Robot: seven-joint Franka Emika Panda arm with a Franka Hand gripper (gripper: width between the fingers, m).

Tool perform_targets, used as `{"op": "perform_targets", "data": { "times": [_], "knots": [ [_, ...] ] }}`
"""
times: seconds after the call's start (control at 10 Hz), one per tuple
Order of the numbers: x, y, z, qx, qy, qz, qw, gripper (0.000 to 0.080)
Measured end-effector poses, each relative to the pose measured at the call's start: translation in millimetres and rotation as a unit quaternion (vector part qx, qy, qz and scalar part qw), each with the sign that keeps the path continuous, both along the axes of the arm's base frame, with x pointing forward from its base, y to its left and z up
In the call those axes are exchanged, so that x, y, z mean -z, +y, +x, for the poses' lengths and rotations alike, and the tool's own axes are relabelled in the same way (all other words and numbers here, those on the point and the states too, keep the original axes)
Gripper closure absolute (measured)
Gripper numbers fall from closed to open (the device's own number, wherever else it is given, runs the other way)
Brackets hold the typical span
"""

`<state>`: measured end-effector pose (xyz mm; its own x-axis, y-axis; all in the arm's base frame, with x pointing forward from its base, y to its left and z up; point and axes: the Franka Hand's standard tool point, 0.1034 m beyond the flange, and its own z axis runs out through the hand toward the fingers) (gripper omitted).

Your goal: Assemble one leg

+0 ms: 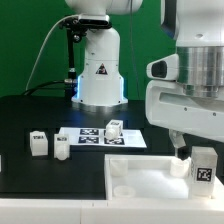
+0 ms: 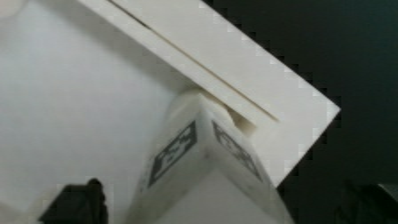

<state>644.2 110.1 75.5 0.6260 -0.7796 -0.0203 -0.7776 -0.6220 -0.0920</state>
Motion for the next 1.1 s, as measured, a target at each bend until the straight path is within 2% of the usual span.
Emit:
{"op": "perform_targets", "data": {
  "times": [0.1,0.2,0.3,0.4,0.5,0.7,0.8,1.1],
  "knots": [
    [-0.1,-1.6,0.1,-0.058,-0.003,-0.009,0.998,0.015],
    [-0.4,-2.4,0.8,-0.162,-0.007,-0.027,0.986,0.015],
    [3.0,0.9,-0.9,-0.244,-0.008,-0.035,0.969,0.015],
    [5.0,2.2,-2.0,-0.275,-0.008,-0.036,0.961,0.015],
    [4.8,1.1,-1.7,-0.267,-0.008,-0.036,0.963,0.015],
    [4.9,0.9,-1.7,-0.259,-0.007,-0.036,0.965,0.0411],
    [4.8,0.8,-1.7,-0.258,-0.007,-0.036,0.966,0.0516],
    [5.0,0.5,-1.7,-0.158,-0.002,-0.031,0.987,0.0515]
  ]
}}
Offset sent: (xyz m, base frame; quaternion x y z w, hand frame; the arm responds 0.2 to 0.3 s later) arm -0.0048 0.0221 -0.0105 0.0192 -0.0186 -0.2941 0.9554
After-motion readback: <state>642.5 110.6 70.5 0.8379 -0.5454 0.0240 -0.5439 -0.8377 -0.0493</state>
